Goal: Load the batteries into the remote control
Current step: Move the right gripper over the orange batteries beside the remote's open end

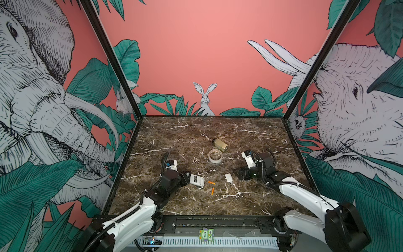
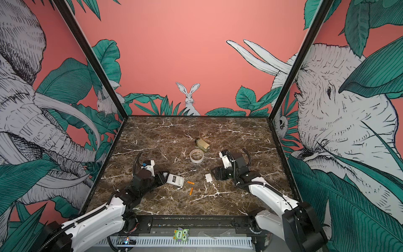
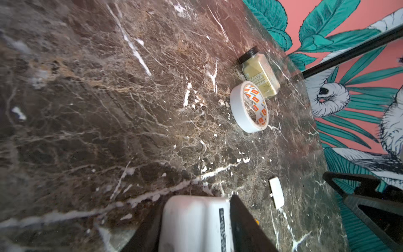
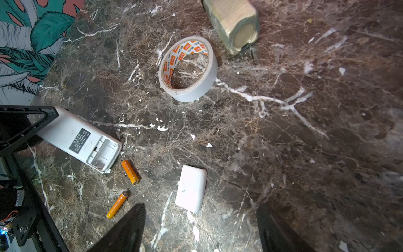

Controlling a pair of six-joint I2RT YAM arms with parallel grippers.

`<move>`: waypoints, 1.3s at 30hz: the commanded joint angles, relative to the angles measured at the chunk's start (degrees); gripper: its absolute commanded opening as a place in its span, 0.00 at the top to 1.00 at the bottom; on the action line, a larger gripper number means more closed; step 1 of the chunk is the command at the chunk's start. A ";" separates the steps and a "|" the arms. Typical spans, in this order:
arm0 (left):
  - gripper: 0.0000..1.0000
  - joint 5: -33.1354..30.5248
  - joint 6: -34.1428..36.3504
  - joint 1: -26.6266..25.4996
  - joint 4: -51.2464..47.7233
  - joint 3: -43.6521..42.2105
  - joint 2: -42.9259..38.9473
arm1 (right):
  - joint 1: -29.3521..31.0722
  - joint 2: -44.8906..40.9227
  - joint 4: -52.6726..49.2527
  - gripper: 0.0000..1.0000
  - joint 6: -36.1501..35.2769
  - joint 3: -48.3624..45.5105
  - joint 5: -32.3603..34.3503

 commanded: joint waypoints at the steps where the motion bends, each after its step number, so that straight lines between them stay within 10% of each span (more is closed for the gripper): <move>1: 0.46 -3.64 0.44 -0.13 -5.17 -0.11 -2.76 | -0.10 -0.60 0.04 0.21 -1.25 1.42 0.60; 16: 0.43 -6.65 7.10 -0.13 -17.62 6.99 -4.22 | 0.68 -2.53 -5.77 0.22 -3.84 2.51 1.96; 39: 0.39 -0.21 15.41 0.27 -23.75 15.01 3.61 | 25.07 15.47 -15.57 0.28 -14.89 18.54 9.38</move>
